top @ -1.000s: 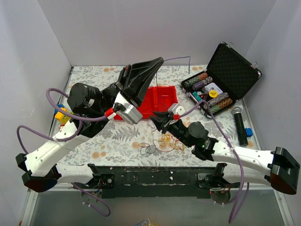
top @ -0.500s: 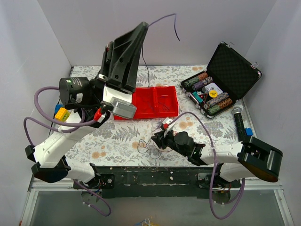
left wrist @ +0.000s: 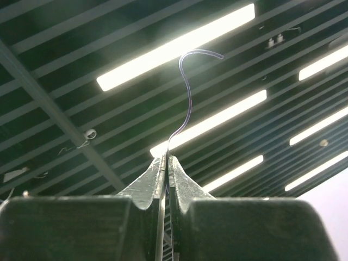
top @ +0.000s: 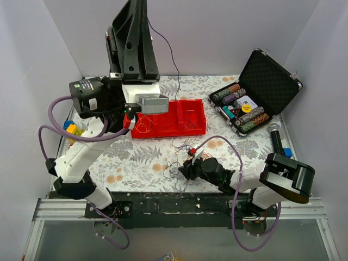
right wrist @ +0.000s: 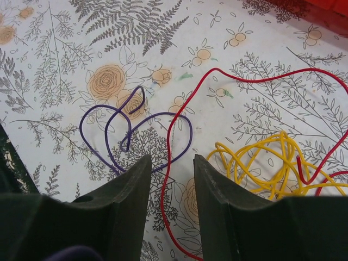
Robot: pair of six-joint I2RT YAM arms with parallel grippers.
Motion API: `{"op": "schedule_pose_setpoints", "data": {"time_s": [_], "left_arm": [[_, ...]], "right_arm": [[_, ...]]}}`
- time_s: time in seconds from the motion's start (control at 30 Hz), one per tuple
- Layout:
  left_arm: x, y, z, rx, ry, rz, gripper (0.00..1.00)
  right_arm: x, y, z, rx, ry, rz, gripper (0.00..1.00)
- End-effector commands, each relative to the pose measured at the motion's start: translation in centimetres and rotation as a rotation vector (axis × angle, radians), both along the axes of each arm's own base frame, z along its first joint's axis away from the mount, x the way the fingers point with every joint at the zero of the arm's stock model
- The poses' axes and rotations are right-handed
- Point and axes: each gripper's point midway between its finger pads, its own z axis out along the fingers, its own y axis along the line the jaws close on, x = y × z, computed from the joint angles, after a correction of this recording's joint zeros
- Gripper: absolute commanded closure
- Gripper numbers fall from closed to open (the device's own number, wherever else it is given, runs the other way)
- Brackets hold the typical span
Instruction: Untangle the cables
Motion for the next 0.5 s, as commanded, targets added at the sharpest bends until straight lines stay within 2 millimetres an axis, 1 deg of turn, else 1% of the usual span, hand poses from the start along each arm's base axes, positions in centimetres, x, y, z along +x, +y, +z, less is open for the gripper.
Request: {"op": "schedule_pose_setpoints", "data": {"time_s": [0.0, 0.03, 0.07, 0.1, 0.17, 0.2, 0.23, 0.27, 0.33, 0.4, 0.47], "left_arm": [[-0.8, 3.6, 2.8, -0.148, -0.032, 0.093, 1.00], [-1.4, 4.5, 4.0, -0.193, -0.057, 0.101, 1.00], [-1.8, 4.6, 4.7, -0.201, -0.085, 0.107, 1.00], [-2.7, 4.6, 4.9, -0.215, -0.145, 0.113, 1.00], [-3.2, 3.8, 4.3, -0.199, -0.199, 0.153, 1.00], [-3.6, 3.9, 3.9, -0.169, -0.204, 0.151, 1.00], [-3.9, 4.3, 3.8, -0.147, -0.188, 0.133, 1.00], [-4.2, 5.5, 3.9, -0.153, -0.167, 0.124, 1.00], [-4.0, 6.5, 3.9, -0.204, -0.153, 0.157, 1.00], [-3.9, 7.7, 4.6, -0.255, -0.136, 0.164, 1.00], [-5.1, 9.6, 5.4, -0.286, -0.154, 0.172, 1.00]], "right_arm": [[0.2, 0.3, 1.5, 0.073, -0.017, -0.012, 0.56], [0.0, 0.1, 1.2, 0.068, -0.010, -0.010, 0.58], [-0.2, -0.2, 0.6, 0.058, 0.002, -0.011, 0.58], [-0.4, -0.5, 0.2, 0.052, 0.014, -0.014, 0.59], [-0.8, -0.9, -0.7, 0.054, 0.041, -0.017, 0.59], [-0.9, -1.2, -1.0, 0.059, 0.049, -0.029, 0.59], [-0.9, -1.4, -1.1, 0.063, 0.054, -0.036, 0.59], [-0.9, -1.5, -1.1, 0.063, 0.053, -0.040, 0.59], [-0.5, -1.6, -1.2, 0.054, 0.060, -0.063, 0.59], [-0.3, -2.2, -2.0, 0.029, 0.083, -0.105, 0.61], [-0.1, -2.8, -2.4, 0.034, 0.096, -0.141, 0.63]]}}
